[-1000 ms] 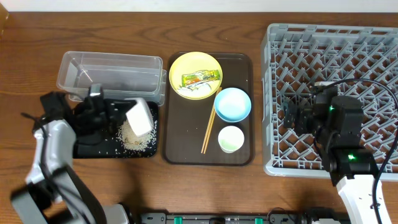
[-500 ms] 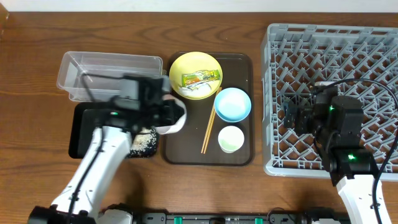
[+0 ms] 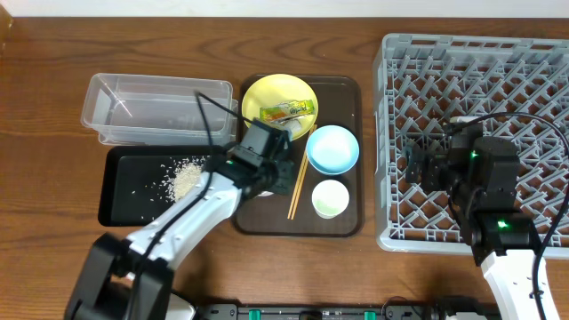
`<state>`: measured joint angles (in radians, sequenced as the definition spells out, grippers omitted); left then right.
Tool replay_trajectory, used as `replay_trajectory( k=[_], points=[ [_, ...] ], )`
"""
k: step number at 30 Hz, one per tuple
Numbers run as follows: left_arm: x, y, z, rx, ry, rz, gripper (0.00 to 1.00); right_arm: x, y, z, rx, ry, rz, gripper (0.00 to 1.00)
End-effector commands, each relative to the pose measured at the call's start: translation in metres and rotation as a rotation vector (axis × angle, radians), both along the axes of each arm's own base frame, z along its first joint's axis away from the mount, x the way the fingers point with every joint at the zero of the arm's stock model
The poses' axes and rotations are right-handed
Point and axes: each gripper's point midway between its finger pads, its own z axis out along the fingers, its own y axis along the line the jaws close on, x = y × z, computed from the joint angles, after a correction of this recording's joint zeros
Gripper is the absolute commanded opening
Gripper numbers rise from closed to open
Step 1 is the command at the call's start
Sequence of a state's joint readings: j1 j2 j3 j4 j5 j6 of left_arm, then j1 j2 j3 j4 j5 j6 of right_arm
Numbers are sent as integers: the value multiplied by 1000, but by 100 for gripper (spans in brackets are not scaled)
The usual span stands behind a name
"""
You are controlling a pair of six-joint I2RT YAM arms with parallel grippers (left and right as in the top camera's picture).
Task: Sort waste into correct bins and load items into the dishwasher rack
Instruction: 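Lift the white bowl and tip the rice onto the black tray, then set the bowl down and grasp the Pandan wrapper on the yellow plate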
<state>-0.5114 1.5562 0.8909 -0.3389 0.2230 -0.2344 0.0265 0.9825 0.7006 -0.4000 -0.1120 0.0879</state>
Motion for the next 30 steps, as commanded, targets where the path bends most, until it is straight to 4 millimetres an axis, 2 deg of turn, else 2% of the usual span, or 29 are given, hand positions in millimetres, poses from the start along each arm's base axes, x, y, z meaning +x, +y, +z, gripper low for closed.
replay_trajectory(
  k=[1, 5, 7, 11, 14, 17, 20, 24, 26, 30],
  points=[
    [0, -5, -9, 34, -12, -23, 10, 3, -6, 8, 3, -18, -25, 99],
    [1, -7, -11, 35, -12, -27, 17, 3, -6, 8, 3, -17, -25, 99],
    [1, -6, -12, 35, -11, -27, 27, 3, -6, 8, 3, -17, -25, 99],
    [1, -6, -11, 35, -12, -27, 37, 3, -6, 8, 3, -17, -25, 99],
    [3, -4, -3, 42, -31, -32, 40, 3, -6, 8, 3, -17, -25, 99],
    [9, 6, 19, 71, -55, -41, 45, 3, -6, 8, 3, -17, -25, 99],
    [20, 16, 49, 71, -87, -28, 47, 3, -6, 8, 2, -17, -25, 99],
    [47, 27, 90, 58, -188, -17, 50, 3, -6, 8, 3, -17, -25, 99],
    [64, 27, 105, 59, -277, -48, 52, 3, -6, 8, 3, -17, -25, 99],
    [88, 18, 116, 64, -410, -111, 53, 3, -6, 8, 3, -17, -25, 99]
  ],
)
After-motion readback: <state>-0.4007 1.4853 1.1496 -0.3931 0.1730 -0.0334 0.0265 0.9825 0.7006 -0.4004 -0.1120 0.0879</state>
